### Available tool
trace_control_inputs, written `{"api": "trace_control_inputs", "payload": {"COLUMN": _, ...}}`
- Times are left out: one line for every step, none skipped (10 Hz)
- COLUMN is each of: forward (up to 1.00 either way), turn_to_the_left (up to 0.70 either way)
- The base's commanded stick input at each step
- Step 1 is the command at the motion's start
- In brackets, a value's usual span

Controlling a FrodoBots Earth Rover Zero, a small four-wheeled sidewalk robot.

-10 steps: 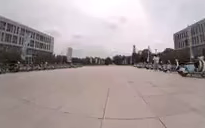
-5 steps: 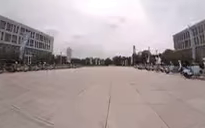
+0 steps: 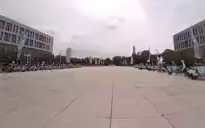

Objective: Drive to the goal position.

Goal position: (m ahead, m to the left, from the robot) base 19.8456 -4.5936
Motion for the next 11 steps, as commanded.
{"api": "trace_control_inputs", "payload": {"forward": 0.70, "turn_to_the_left": 0.01}}
{"api": "trace_control_inputs", "payload": {"forward": 0.70, "turn_to_the_left": 0.01}}
{"api": "trace_control_inputs", "payload": {"forward": 0.70, "turn_to_the_left": 0.01}}
{"api": "trace_control_inputs", "payload": {"forward": 0.70, "turn_to_the_left": 0.01}}
{"api": "trace_control_inputs", "payload": {"forward": 0.70, "turn_to_the_left": 0.01}}
{"api": "trace_control_inputs", "payload": {"forward": 0.70, "turn_to_the_left": 0.01}}
{"api": "trace_control_inputs", "payload": {"forward": 0.70, "turn_to_the_left": -0.07}}
{"api": "trace_control_inputs", "payload": {"forward": 0.70, "turn_to_the_left": -0.10}}
{"api": "trace_control_inputs", "payload": {"forward": 0.70, "turn_to_the_left": -0.03}}
{"api": "trace_control_inputs", "payload": {"forward": 0.70, "turn_to_the_left": 0.01}}
{"api": "trace_control_inputs", "payload": {"forward": 0.70, "turn_to_the_left": 0.01}}
